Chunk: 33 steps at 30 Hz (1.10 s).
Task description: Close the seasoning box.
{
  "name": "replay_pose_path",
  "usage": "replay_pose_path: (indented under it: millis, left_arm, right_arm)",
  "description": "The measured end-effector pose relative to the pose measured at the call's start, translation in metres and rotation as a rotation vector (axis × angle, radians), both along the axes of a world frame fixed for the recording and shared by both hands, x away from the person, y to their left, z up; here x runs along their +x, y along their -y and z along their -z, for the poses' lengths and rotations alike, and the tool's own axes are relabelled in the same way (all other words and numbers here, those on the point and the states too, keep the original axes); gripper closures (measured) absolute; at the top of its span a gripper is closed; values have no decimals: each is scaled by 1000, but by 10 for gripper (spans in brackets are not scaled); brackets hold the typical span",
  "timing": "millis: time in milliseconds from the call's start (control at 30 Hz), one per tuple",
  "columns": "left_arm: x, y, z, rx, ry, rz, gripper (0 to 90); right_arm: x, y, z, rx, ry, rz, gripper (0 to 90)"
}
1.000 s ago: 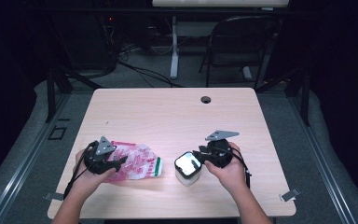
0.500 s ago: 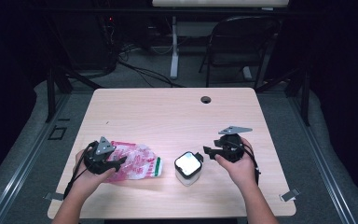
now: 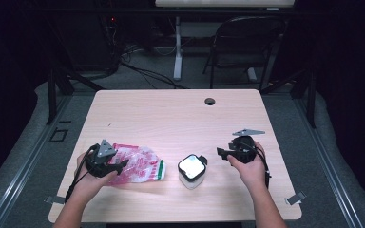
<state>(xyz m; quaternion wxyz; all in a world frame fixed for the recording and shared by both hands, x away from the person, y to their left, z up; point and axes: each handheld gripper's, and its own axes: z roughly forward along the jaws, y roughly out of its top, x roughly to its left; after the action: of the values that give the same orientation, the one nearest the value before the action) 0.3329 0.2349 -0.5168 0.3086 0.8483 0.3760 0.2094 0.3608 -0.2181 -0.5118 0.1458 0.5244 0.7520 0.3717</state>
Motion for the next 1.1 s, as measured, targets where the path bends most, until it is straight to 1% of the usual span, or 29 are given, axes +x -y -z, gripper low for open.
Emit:
replay_pose_path:
  millis: [133,167,267,367,500,533,567,633,700,733,867,1100]
  left_arm:
    - [1,0,1,2,0,-2,407]
    - [1,0,2,4,-6,-2,407]
    - [3,-2,6,3,-15,-10,407]
    - [4,-3,9,1,-23,-15,408]
    - [6,-5,13,4,-32,-24,407]
    - [6,-6,13,6,-37,-27,407]
    - [6,-6,14,0,-35,-29,407]
    - [7,-7,15,5,-40,-34,407]
    - [8,-8,17,-4,-37,-42,407]
    - [8,-9,17,0,-44,-40,407]
    - [8,-10,19,0,-46,-47,406]
    - [8,-10,19,-1,-50,-49,406]
  right_arm:
    - [3,5,6,6,-13,20,428]
    - [4,6,7,0,-16,22,428]
    - [5,9,11,7,-30,33,428]
    - [6,10,16,-5,-33,40,427]
    - [7,12,23,-7,-39,60,427]
    - [8,12,24,-7,-50,61,427]
    - [8,13,25,-12,-66,63,427]
    - [9,15,27,-10,-71,66,425]
    - [9,15,27,-13,-69,64,422]
    - [9,14,29,-14,-68,68,421]
    - [10,13,32,-25,-88,60,417]
    - [10,12,33,-23,-97,61,412]
